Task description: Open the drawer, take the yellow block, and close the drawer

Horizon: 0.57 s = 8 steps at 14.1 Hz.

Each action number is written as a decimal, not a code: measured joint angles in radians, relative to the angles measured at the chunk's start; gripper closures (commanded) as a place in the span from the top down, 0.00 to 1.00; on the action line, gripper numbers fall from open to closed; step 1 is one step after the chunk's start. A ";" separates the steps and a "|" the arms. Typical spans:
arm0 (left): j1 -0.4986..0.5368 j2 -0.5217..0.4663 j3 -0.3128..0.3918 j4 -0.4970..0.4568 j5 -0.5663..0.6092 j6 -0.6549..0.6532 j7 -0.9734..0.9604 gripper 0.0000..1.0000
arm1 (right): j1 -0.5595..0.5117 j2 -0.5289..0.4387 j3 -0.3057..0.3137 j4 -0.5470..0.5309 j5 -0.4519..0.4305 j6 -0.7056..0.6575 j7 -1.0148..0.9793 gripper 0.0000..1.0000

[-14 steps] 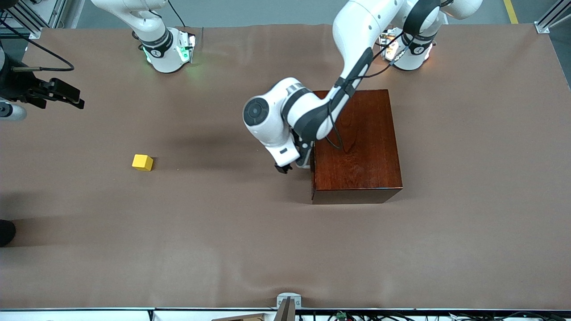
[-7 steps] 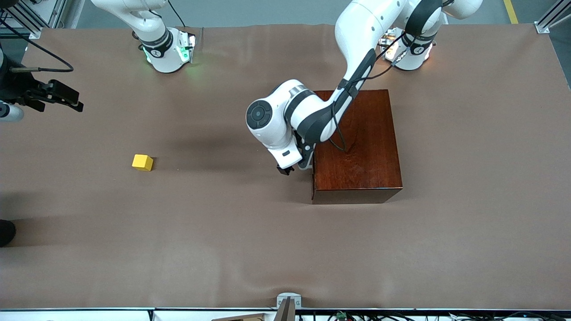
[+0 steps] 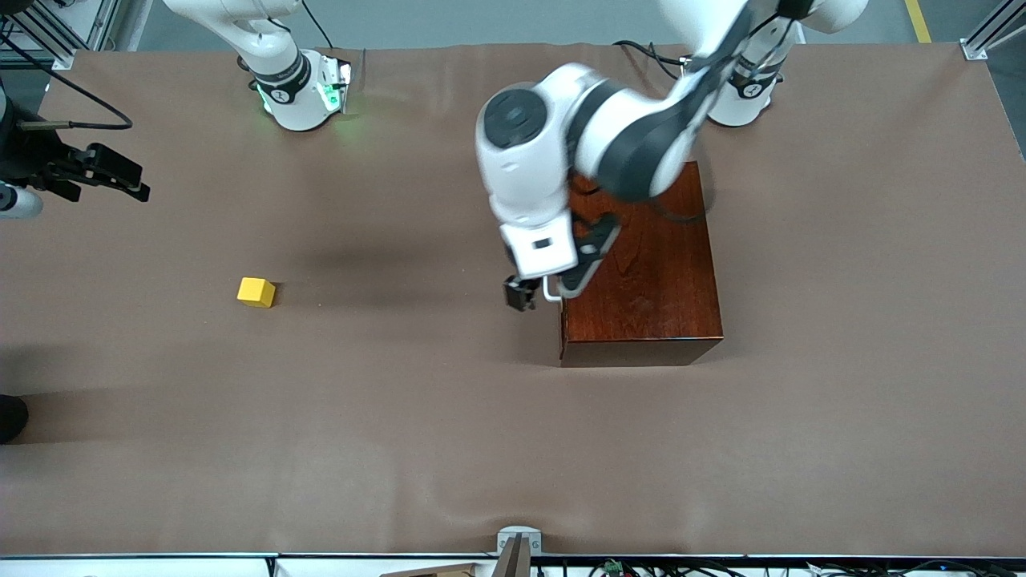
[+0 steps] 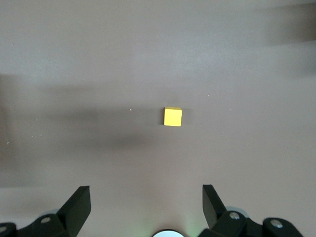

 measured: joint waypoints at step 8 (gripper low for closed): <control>0.267 -0.213 -0.001 -0.021 -0.053 -0.202 0.717 1.00 | 0.001 0.000 0.000 0.000 0.000 0.000 0.000 1.00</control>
